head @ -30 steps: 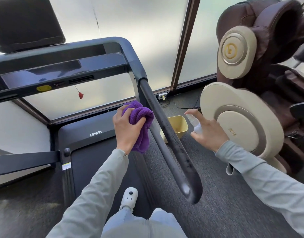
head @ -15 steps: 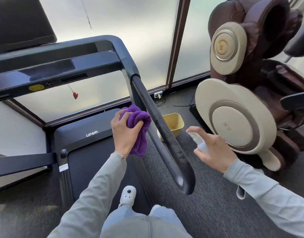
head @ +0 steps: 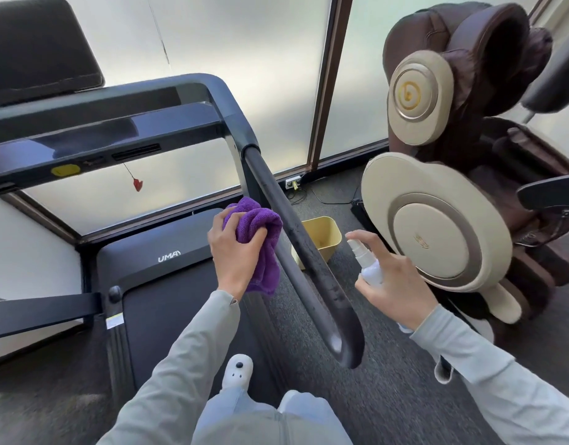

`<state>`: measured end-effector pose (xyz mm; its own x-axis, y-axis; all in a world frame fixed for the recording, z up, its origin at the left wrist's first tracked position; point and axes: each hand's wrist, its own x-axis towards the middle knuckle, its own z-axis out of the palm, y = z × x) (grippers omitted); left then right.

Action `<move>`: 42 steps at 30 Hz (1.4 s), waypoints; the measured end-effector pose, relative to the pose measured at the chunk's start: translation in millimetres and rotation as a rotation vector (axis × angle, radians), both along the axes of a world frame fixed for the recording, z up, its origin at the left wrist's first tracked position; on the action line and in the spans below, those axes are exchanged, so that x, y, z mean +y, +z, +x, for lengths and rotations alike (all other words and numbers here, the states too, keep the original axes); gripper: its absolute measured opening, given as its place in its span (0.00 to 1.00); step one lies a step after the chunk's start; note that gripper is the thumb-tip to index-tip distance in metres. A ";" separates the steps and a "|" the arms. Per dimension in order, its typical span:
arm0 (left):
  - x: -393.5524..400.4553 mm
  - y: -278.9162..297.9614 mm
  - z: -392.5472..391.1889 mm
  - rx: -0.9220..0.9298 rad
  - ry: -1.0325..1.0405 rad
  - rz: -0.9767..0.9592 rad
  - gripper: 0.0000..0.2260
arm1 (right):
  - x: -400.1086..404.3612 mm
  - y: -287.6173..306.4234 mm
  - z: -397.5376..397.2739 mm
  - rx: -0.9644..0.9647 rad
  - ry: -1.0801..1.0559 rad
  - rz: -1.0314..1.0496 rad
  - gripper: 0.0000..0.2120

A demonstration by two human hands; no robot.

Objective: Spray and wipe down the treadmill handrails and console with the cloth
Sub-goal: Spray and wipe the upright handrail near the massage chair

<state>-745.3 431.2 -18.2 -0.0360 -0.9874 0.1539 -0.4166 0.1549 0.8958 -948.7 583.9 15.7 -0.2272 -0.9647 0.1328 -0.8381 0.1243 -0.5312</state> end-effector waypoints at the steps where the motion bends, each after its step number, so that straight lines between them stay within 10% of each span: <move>1: -1.8 0.5 -0.9 0.015 0.016 0.010 0.08 | -4.0 0.2 1.2 -0.009 -0.007 -0.007 0.37; 18: -95.6 -10.6 -92.2 -0.028 -0.160 0.154 0.25 | -89.2 5.4 5.2 -0.103 -0.078 -0.045 0.35; 42: -129.8 -24.1 -92.8 -0.160 -0.133 0.155 0.18 | -113.5 1.3 -7.4 -0.122 -0.105 -0.058 0.34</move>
<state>-838.1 301.4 -42.3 -0.1786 -0.9838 -0.0171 -0.5401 0.0835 0.8374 -956.1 470.4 17.0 -0.3442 -0.9264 0.1530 -0.7507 0.1737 -0.6374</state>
